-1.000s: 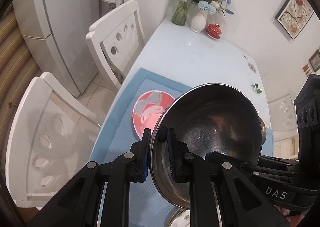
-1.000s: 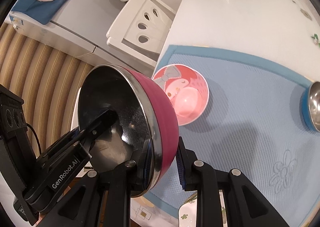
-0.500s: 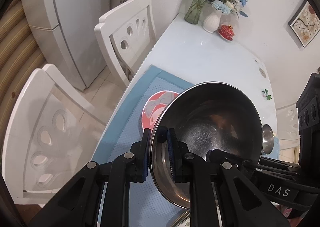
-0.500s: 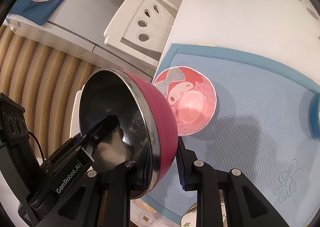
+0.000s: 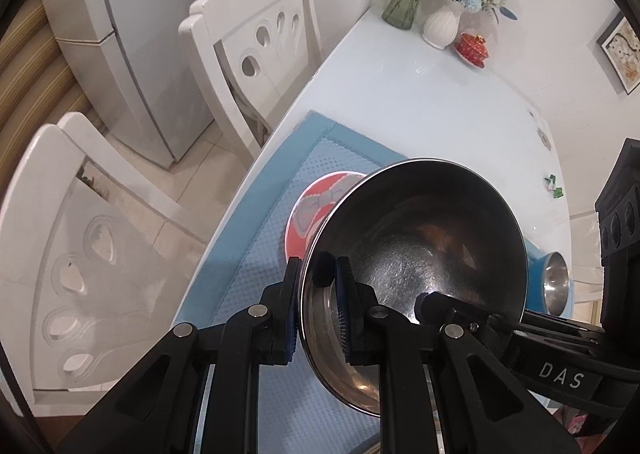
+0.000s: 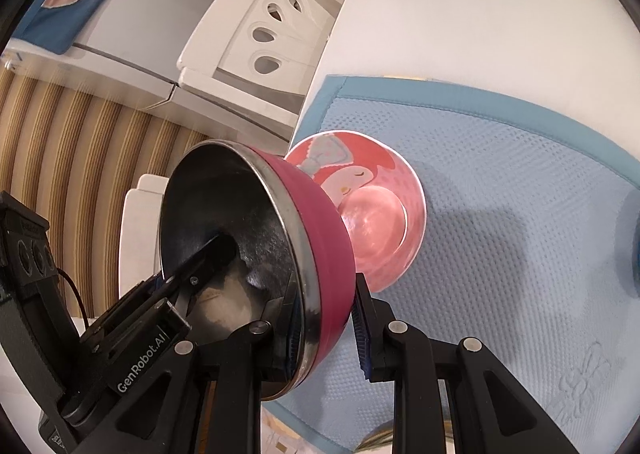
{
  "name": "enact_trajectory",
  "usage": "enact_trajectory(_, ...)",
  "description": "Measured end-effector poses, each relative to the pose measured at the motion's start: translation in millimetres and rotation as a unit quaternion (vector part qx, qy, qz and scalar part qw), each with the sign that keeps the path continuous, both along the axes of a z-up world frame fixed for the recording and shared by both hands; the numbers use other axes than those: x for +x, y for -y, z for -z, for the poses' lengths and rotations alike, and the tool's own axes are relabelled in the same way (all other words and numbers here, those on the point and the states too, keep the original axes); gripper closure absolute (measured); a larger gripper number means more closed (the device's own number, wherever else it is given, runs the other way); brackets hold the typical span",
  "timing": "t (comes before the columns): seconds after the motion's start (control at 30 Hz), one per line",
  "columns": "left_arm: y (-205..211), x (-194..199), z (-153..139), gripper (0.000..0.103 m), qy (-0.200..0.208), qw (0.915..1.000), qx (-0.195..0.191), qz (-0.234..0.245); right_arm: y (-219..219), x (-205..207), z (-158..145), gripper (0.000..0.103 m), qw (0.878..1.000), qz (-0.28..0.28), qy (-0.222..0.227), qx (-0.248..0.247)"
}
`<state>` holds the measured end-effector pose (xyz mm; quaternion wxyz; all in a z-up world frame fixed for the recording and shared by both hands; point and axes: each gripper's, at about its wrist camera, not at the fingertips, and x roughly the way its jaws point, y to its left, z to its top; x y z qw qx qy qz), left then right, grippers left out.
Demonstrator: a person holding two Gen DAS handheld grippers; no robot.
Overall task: Organize plates and bowls
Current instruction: 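Carry the steel bowl with both grippers over the pink bunny bowl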
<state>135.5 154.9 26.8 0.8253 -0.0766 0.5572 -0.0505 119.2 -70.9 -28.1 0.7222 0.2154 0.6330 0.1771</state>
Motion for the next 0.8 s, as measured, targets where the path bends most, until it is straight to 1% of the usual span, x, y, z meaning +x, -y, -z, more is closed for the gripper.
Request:
enact_trajectory(0.33, 2.1, 20.6, 24.5, 0.09, -0.01, 0.9999, 0.01, 0.006, 2.9, 12.8, 29.2, 0.08, 1.0, 0.0, -0.007, 0.007)
enact_trajectory(0.8, 6.6, 39.0, 58.8, 0.09, -0.035, 0.9992, 0.004, 0.021, 10.7, 28.5, 69.0, 0.08, 0.999, 0.01, -0.041, 0.008)
